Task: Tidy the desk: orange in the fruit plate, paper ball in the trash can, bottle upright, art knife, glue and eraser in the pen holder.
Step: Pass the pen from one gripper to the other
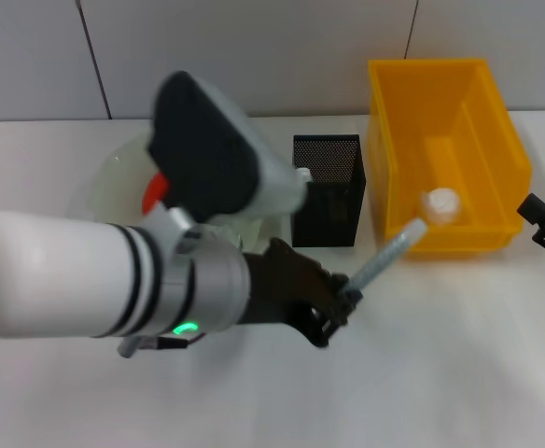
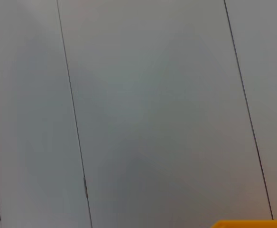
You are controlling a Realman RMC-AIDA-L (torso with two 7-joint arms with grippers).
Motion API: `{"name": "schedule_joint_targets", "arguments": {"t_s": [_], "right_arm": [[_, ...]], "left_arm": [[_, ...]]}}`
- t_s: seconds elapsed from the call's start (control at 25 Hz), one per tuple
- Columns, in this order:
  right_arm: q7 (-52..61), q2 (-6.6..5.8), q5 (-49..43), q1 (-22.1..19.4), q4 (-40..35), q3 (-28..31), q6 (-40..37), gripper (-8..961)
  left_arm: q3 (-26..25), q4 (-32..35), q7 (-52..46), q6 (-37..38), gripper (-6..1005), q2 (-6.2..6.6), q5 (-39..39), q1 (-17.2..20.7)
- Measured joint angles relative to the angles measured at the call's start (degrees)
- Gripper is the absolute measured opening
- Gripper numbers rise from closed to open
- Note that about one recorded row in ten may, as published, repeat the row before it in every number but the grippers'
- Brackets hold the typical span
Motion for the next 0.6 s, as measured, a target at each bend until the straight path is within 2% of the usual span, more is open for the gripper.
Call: {"name": "schedule_joint_targets", "arguments": {"t_s": [0.24,0.44,0.6], "right_arm": [[0.0,-0.08,-0.1,-0.2,0.0,0.0,-0.1,811],[0.1,-0.08,-0.5,-0.2,0.0,-0.6,-2.2,811],[0.3,-0.09,-0.6,-0.2,0.0,-0.7,-4.4,811]], "left_arm": [[-4.8,-3.1,16.4,-4.2,145,0.1,-11.0,5.2],[-9.2,-9.8,29.9,-5.0,145,0.18,-25.4,7.0],[-10.0,-11.6,36.9,-5.0,144,0.18,-30.9,8.3]]}}
